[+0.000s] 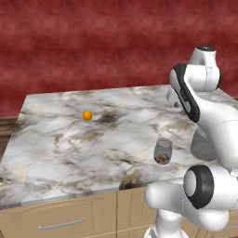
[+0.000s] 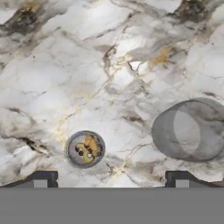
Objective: Pick the jar and jar from the dining table and place them in the open cabinet. Close the cabinet after placing the objects.
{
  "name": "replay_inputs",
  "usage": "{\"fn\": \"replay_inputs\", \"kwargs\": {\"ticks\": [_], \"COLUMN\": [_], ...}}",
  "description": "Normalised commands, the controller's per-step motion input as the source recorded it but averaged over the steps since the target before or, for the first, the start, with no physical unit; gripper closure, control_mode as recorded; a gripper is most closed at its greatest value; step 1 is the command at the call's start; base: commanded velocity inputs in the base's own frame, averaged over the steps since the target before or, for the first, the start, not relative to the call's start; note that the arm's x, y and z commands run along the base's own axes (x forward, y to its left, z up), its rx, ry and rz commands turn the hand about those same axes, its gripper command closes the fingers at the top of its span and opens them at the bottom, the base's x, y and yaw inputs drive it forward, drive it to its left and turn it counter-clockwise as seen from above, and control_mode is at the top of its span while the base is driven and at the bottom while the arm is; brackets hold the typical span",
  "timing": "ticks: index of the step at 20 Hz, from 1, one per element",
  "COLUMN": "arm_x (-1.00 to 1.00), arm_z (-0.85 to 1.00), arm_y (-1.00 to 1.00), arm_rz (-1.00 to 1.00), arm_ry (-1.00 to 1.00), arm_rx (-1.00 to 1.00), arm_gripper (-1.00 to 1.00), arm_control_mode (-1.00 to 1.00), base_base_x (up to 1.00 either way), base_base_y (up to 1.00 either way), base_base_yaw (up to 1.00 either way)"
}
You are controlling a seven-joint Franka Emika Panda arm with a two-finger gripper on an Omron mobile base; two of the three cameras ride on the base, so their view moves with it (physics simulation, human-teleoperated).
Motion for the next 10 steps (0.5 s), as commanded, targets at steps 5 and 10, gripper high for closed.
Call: {"fn": "replay_inputs", "kwargs": {"ticks": [5,10], "arm_x": [0.04,0.08], "arm_z": [-0.27,-0.51], "arm_y": [-1.00,-1.00], "arm_rz": [-0.49,-0.37], "arm_ry": [0.13,0.04], "arm_rx": [0.00,0.01], "arm_gripper": [-1.00,-1.00], "arm_control_mode": [-1.00,-1.00], "base_base_x": [0.00,0.00], "base_base_y": [0.00,0.00], "base_base_yaw": [0.00,0.00]}}
